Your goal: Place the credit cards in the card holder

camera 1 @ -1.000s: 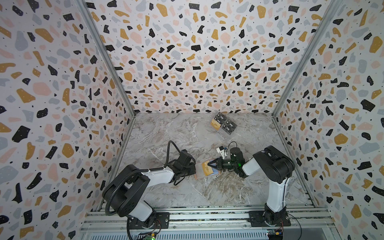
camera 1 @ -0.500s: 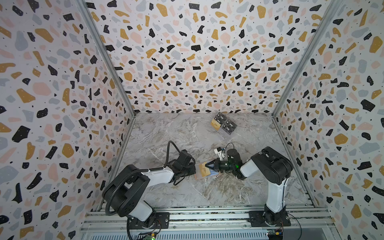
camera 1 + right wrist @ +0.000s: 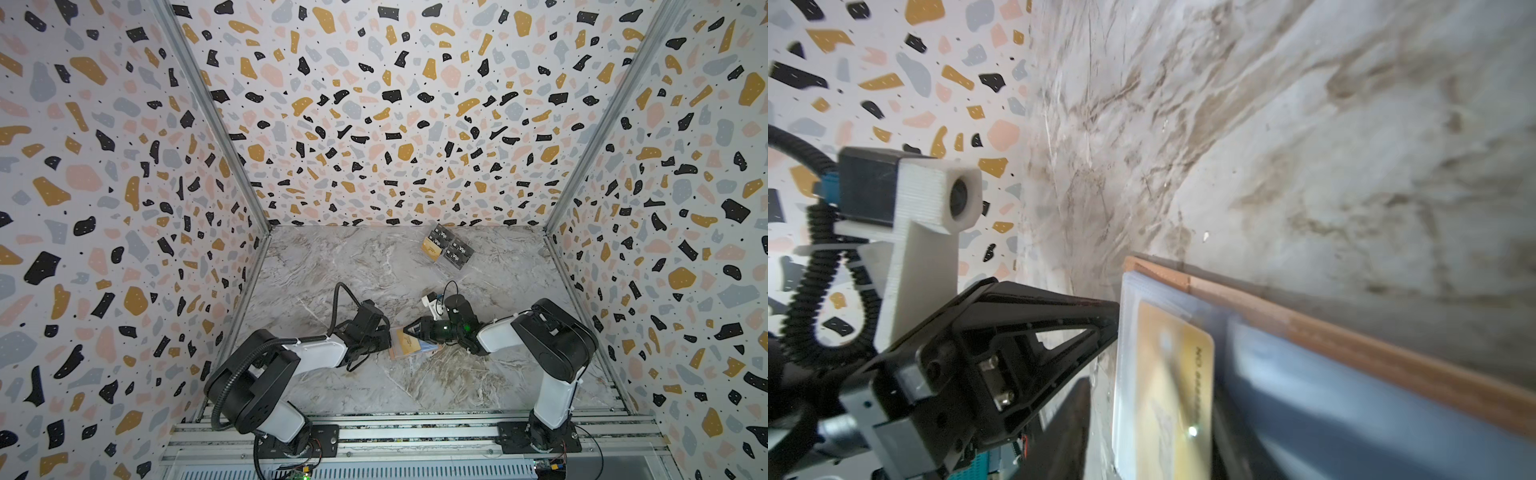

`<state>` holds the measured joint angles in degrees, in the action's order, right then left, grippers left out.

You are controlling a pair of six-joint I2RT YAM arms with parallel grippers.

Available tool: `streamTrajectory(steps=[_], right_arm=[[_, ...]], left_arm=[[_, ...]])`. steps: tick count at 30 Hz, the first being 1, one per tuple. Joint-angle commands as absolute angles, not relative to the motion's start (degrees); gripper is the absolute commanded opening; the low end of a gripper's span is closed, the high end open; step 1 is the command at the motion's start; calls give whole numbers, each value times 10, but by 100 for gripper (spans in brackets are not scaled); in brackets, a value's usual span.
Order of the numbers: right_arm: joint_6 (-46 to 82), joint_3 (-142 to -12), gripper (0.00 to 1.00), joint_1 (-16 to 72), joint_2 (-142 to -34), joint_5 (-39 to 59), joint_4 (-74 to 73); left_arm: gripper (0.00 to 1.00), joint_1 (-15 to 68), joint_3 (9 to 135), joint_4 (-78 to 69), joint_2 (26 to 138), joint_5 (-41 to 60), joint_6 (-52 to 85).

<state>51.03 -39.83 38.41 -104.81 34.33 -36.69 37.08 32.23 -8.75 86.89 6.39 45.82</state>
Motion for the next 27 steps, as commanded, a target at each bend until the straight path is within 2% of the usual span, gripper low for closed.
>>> streamTrajectory(steps=[1,5,12,27], right_arm=[[428,-435,56,399,-1011,284,-213],[402,-456,63,412,-1006,254,-142],[379,-469,69,427,-990,219,-94],[372,-488,73,435,-976,207,-13]], left_arm=[[12,373,317,-104,871,82,452],[12,372,325,-102,882,93,442],[12,369,337,-105,893,102,433],[12,363,343,-103,886,109,427]])
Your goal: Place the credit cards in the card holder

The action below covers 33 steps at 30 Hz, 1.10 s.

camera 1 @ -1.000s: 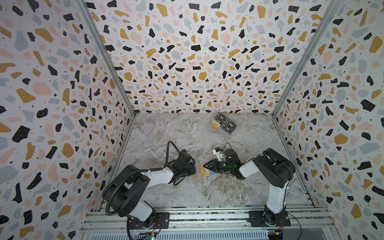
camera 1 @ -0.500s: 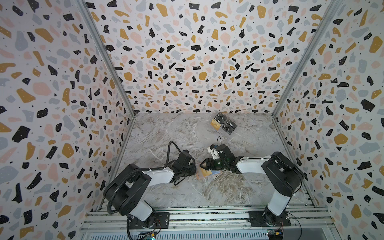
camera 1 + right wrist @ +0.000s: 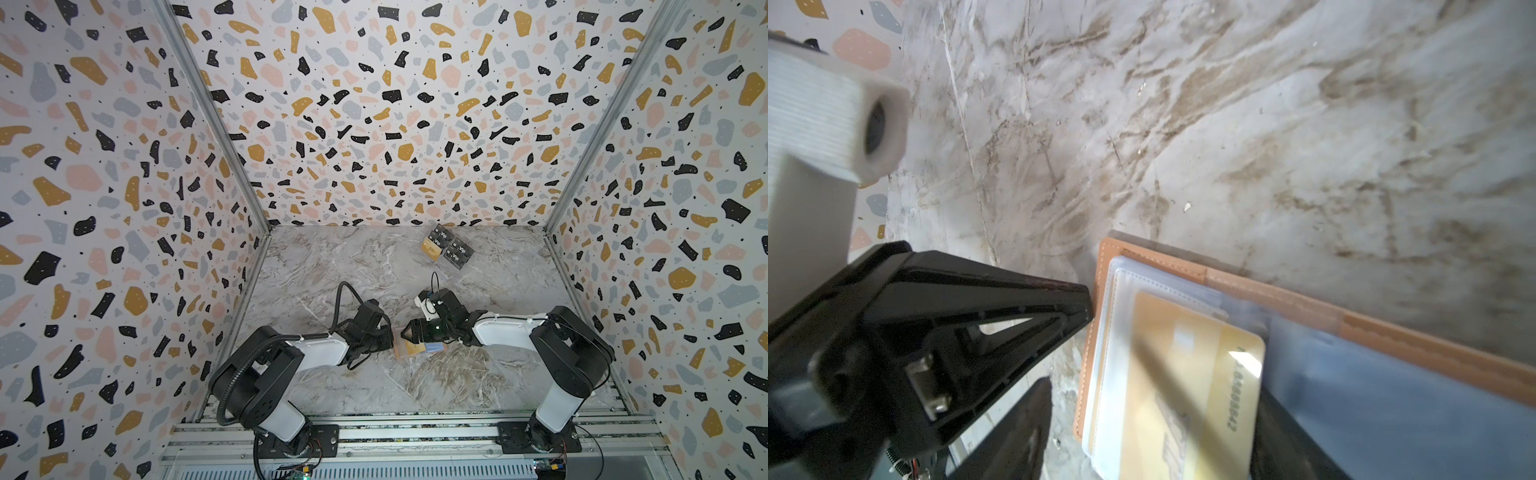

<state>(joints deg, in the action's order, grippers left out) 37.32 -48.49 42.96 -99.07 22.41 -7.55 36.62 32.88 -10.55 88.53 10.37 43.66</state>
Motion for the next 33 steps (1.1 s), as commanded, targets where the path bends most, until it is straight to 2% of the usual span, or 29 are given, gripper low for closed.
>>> streamTrajectory(steps=[1,5,12,20,23,33], right_arm=[[374,-489,73,438,-976,205,-10],[406,-488,73,456,-977,200,-20],[503,-454,74,482,-976,201,-119],[456,-474,75,488,-915,114,-5],[445,-470,77,487,-907,113,6],[441,-474,76,484,-931,151,7]], left_arm=[[12,363,340,-105,884,111,428],[10,363,328,-124,888,126,439],[9,363,308,-168,887,140,460],[9,363,305,-166,884,138,460],[9,363,304,-161,878,134,458],[10,363,300,-154,873,133,457]])
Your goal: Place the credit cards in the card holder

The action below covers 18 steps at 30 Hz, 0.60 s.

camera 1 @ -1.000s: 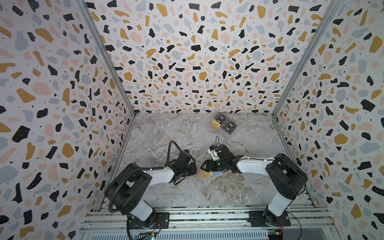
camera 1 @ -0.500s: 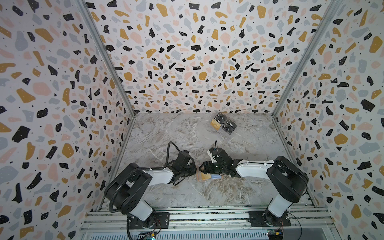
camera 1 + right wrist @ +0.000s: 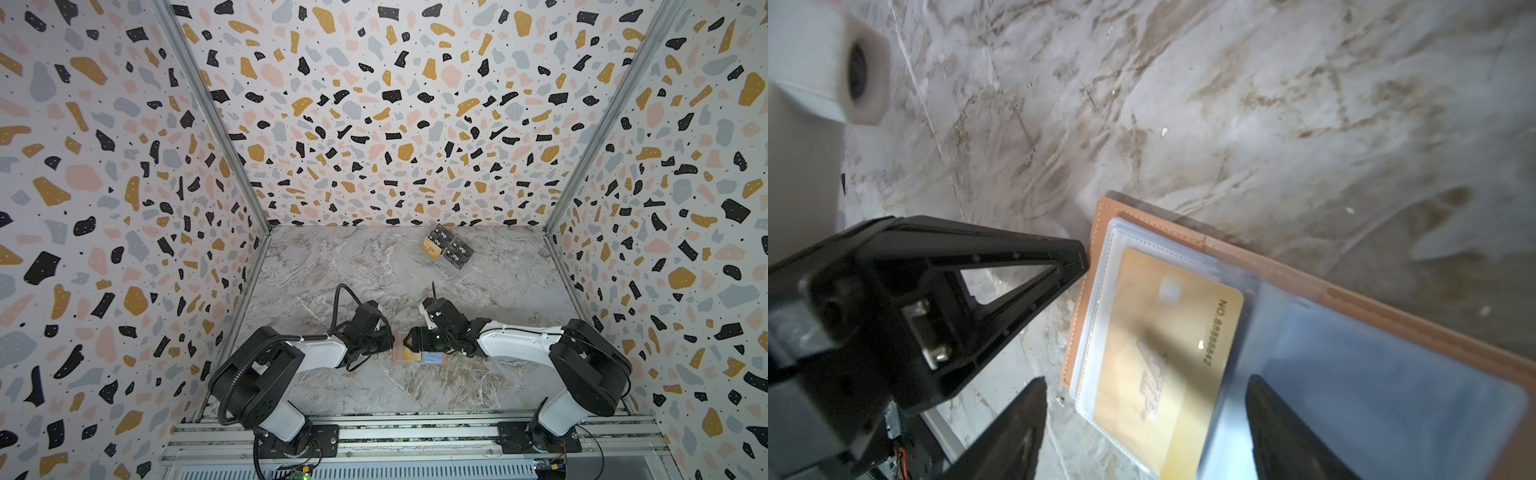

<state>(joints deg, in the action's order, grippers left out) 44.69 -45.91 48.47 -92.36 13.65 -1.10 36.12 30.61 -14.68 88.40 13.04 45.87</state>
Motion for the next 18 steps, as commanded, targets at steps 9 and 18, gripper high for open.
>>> streamTrajectory(steps=[9,18], right_arm=[[450,-484,77,486,-965,204,-10],[451,-515,76,496,-967,207,20]], left_arm=[[10,363,293,-155,871,133,456],[9,363,281,-166,865,134,467]])
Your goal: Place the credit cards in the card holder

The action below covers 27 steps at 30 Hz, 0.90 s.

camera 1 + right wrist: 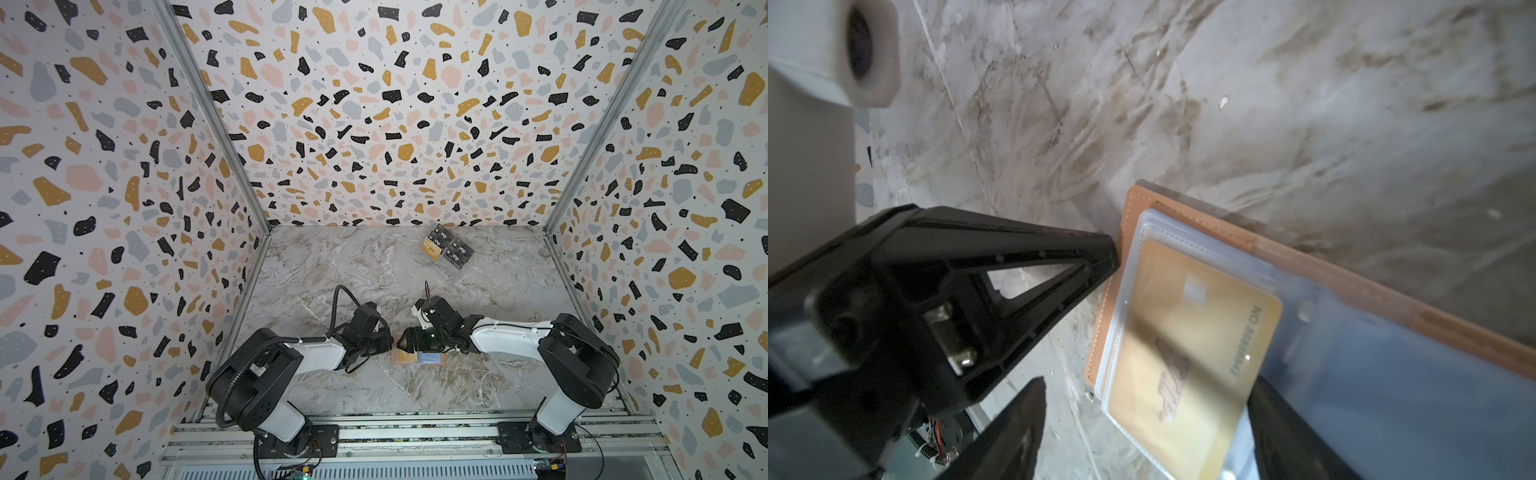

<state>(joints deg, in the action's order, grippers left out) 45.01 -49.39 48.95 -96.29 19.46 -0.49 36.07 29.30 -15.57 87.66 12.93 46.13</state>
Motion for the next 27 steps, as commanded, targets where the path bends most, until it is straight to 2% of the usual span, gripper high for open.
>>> streamTrajectory(steps=[1,5,13,18,23,27], right_arm=[[449,-519,76,499,-969,205,27],[440,-536,76,509,-975,192,44],[497,-519,76,508,-976,232,-32],[466,-522,76,495,-969,222,-1],[436,-492,72,470,-949,227,0],[410,-479,63,466,-950,226,-1]], left_arm=[[9,363,280,-166,864,134,469],[9,363,279,-166,858,134,468],[9,363,272,-171,852,136,475],[10,363,276,-150,840,128,469],[30,360,301,-71,821,111,436],[43,359,314,-25,806,115,416]])
